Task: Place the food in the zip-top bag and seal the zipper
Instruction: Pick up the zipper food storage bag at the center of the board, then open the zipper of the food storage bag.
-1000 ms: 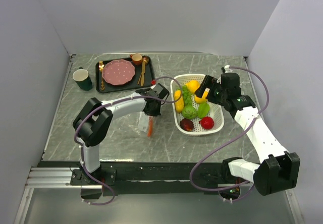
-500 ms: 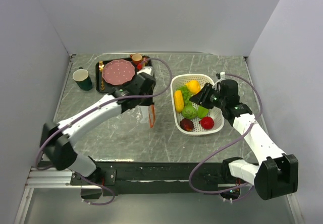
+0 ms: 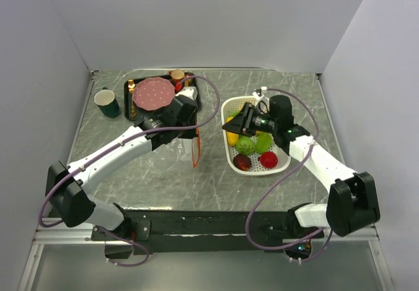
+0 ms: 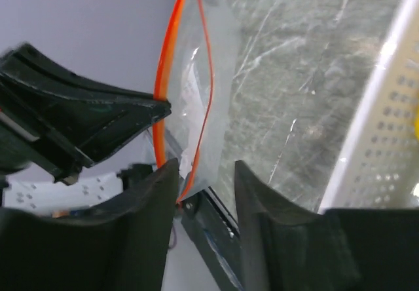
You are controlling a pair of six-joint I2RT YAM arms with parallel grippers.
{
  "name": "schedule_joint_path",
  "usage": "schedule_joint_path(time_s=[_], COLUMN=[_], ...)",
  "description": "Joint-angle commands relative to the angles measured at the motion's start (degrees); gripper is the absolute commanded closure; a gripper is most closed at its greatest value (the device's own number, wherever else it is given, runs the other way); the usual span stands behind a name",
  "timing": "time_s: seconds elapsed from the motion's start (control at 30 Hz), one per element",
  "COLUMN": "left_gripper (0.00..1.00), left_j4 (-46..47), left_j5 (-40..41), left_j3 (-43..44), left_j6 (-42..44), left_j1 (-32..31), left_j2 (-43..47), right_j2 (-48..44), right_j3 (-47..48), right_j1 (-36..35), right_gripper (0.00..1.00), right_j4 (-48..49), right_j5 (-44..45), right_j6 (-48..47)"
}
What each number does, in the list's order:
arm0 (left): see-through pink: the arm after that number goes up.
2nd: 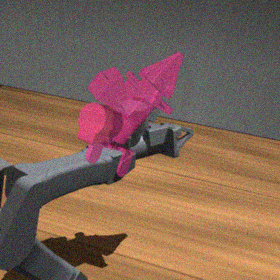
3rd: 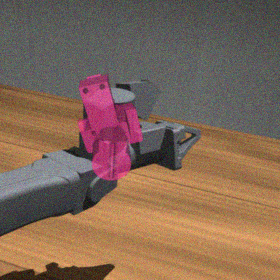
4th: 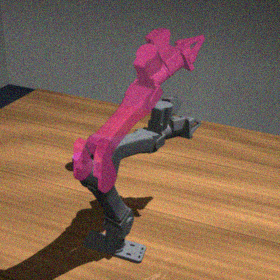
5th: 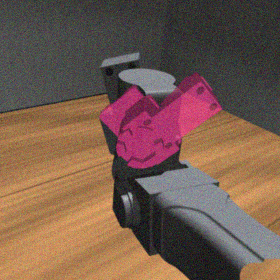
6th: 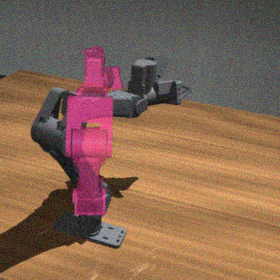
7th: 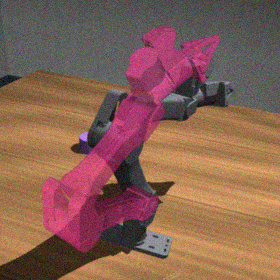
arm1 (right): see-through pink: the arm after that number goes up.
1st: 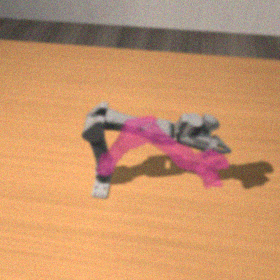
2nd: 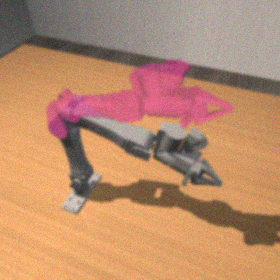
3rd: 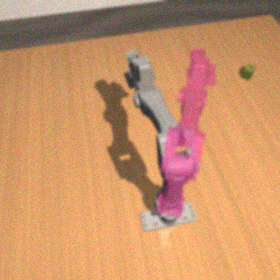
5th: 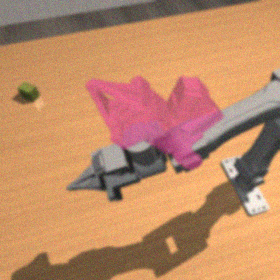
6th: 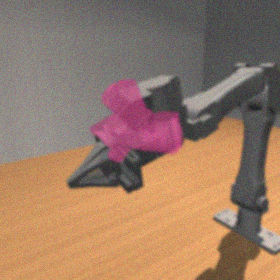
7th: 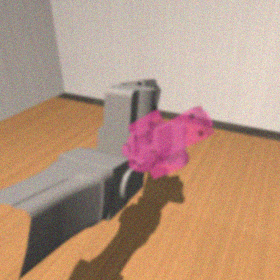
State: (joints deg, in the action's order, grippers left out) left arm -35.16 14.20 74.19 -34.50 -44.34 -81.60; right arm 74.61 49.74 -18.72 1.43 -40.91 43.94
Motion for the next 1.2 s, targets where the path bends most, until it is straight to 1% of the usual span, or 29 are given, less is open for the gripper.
schedule_joint_path(time_s=[0.0,0.23,0.3,0.37,0.6,0.63,0.8,0.83,0.87,0.93,0.97,1.0,1.03,1.07,1.13,1.17], left_gripper=[0.99,0.99,0.99,0.99,0.99,0.99,0.99,0.99,0.99,0.99,0.99,0.99,0.99,0.99,0.99,0.99], left_j4=[3.0,3.3,3.7,3.9,4.6,4.7,4.9,4.9,4.7,4.0,2.2,1.1,-0.6,-4.8,-8.5,-10.0], left_j5=[-1.8,-2.9,-2.9,-3.5,-4.3,-4.3,-4.4,-4.6,-4.6,-2.6,-0.9,1.1,6.0,8.5,11.9,15.0], left_j3=[0.1,0.3,0.2,0.2,-0.4,-0.5,-0.5,-0.5,-0.5,-0.5,-0.3,-0.2,0.6,1.1,2.6,3.1], left_j6=[1.3,1.9,2.0,2.1,2.1,2.0,2.0,2.0,1.9,1.7,1.3,0.9,0.3,-1.3,-2.6,-3.3], left_j1=[-0.2,-0.2,-0.2,-0.2,-0.2,-0.1,-0.2,-0.2,-0.2,-0.2,-0.2,-0.2,-0.2,0.0,0.6,0.5], left_j2=[-0.1,-0.5,-0.3,-0.3,-0.4,-0.4,-0.8,-1.0,-1.1,-1.5,-1.8,-2.5,-3.0,-3.6,-5.8,-6.5], right_j2=[4.7,12.7,14.8,16.0,20.5,20.7,23.8,24.1,24.4,24.3,23.7,23.2,22.6,21.5,20.3,19.3], right_j3=[5.2,10.5,11.5,12.8,14.1,14.1,16.0,15.9,15.8,15.4,15.4,15.4,15.3,15.2,14.8,14.5], right_j1=[-4.2,-8.6,-9.5,-9.7,-10.5,-10.5,-10.6,-10.6,-10.6,-10.7,-10.7,-10.7,-10.8,-11.0,-11.6,-12.0], right_gripper=[0.50,0.49,0.49,0.49,0.48,0.48,0.50,0.54,0.66,0.81,0.98,1.00,1.00,1.00,1.00,1.00], right_j4=[-0.5,-1.1,-2.7,-3.4,-1.6,-0.2,-1.1,0.4,0.9,1.3,0.3,-0.7,-2.8,-4.0,-6.4,-6.4], right_j5=[-0.3,1.3,1.8,2.1,0.2,0.2,-0.4,-1.0,-1.5,-0.8,1.9,3.6,5.6,10.2,14.4,15.7], right_j6=[-2.1,-3.6,-4.5,-5.0,-4.1,-4.1,-4.8,-4.7,-3.7,-3.3,-3.7,-4.2,-5.3,-5.8,-6.8,-7.0])
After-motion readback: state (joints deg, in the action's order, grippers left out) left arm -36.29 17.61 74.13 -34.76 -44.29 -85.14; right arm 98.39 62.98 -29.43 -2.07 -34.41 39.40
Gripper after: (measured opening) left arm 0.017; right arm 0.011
